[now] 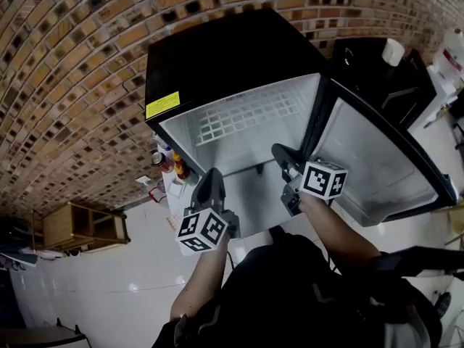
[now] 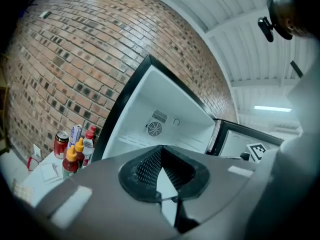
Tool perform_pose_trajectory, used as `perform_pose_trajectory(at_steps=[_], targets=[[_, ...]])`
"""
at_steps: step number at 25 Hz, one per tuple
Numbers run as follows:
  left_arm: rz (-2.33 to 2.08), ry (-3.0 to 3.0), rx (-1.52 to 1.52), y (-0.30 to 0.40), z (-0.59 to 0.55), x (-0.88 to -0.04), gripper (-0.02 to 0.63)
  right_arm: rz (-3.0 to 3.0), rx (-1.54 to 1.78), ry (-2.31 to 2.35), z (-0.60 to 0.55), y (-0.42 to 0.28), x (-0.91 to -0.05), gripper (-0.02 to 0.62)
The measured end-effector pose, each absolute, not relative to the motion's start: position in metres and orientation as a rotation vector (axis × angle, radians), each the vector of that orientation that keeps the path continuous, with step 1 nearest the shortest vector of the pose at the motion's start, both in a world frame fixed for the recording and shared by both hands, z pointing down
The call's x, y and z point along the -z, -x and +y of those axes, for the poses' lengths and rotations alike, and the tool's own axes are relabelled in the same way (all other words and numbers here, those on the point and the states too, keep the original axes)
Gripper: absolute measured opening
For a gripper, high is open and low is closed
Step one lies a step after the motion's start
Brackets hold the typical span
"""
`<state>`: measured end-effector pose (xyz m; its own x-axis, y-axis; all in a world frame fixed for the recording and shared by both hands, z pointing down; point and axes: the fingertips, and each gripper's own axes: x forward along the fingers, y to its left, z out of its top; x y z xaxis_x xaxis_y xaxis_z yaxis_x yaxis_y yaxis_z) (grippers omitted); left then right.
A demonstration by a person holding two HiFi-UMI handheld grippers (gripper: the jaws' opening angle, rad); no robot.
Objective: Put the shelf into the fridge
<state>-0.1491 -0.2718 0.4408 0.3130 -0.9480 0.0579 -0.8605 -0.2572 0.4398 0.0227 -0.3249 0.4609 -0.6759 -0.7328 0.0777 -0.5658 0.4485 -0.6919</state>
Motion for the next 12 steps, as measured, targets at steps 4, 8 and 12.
perform_pose_trajectory(at_steps=[4, 8, 12], targets=[[-1.538, -2.245, 0.368, 0.144, -0.241, -0.428, 0.0, 2.468, 1.006, 1.144, -0.296, -0.03, -0.45, 0.006], [-1.443, -2.316, 0.387, 0.13, -0.211, -0.423, 0.0, 2.478, 0.995, 1.167, -0.265, -0.032, -0.45, 0.006], [-1.373, -2.363, 0.396, 0.121, -0.184, -0.417, 0.0, 2.489, 0.996, 1.148, -0.238, -0.027, -0.45, 0.006]])
